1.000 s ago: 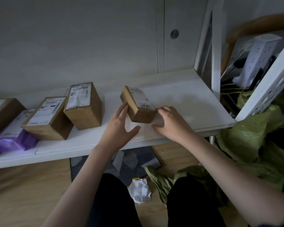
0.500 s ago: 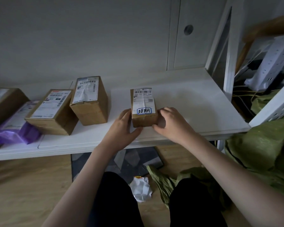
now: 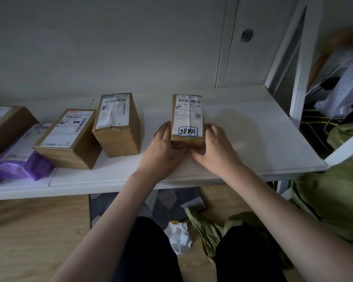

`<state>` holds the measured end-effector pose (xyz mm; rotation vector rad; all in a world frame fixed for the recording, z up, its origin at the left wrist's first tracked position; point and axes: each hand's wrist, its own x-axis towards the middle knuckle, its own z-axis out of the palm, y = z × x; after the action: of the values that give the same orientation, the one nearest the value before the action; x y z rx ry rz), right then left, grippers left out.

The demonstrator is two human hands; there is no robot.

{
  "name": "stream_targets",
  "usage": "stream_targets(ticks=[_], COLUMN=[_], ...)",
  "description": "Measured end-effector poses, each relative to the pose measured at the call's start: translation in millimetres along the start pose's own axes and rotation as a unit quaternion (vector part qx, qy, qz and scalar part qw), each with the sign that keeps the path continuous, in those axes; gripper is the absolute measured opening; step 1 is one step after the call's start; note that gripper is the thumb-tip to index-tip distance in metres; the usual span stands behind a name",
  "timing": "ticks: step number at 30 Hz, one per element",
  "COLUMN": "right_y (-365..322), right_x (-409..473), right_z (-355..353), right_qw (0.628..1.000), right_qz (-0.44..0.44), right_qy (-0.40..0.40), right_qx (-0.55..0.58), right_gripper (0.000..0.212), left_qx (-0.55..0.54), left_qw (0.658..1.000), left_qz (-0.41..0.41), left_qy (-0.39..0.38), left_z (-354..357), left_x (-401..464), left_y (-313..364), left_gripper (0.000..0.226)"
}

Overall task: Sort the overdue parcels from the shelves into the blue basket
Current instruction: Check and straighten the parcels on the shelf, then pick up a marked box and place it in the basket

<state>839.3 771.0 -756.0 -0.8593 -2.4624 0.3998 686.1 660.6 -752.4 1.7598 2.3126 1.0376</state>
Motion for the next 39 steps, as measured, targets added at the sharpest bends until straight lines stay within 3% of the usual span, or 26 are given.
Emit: stream_targets(ticks=[3, 6, 18, 26, 31, 39], right_y=[-7, -12, -43, -141, -210, -363], right_x=[-16, -31, -35, -36, -34, -38], right_z=[-9, -13, -32, -41, -35, -4], right_qw=[0.996, 0.994, 0.993, 0.97, 0.95, 0.908], right_qz=[-0.041, -0.06, -0.084, -0.198, -0.247, -0.345], right_qy=[0.073, 0.095, 0.074, 0.076, 0.033, -0.031], right_qx=[0.005, 0.001, 0.033, 0.119, 0.188, 0.236], right_gripper=[0.074, 0.074, 0.075, 0.072, 0.068, 0.07], left_qx=[-0.016, -0.024, 0.007, 0.063, 0.103, 0.1], left_qw=[0.997, 0.995, 0.994, 0.985, 0.972, 0.92], left_qz=[0.055, 0.068, 0.054, -0.008, -0.04, -0.074], left_qy=[0.055, 0.069, 0.098, 0.163, 0.208, 0.371], left_z=[-3, -3, -33, -136, -198, -296], left_x=[-20, -34, -59, -123, -163, -250], left_y=[14, 22, 35, 40, 32, -3], left_gripper=[0.069, 0.069, 0.071, 0.073, 0.08, 0.072])
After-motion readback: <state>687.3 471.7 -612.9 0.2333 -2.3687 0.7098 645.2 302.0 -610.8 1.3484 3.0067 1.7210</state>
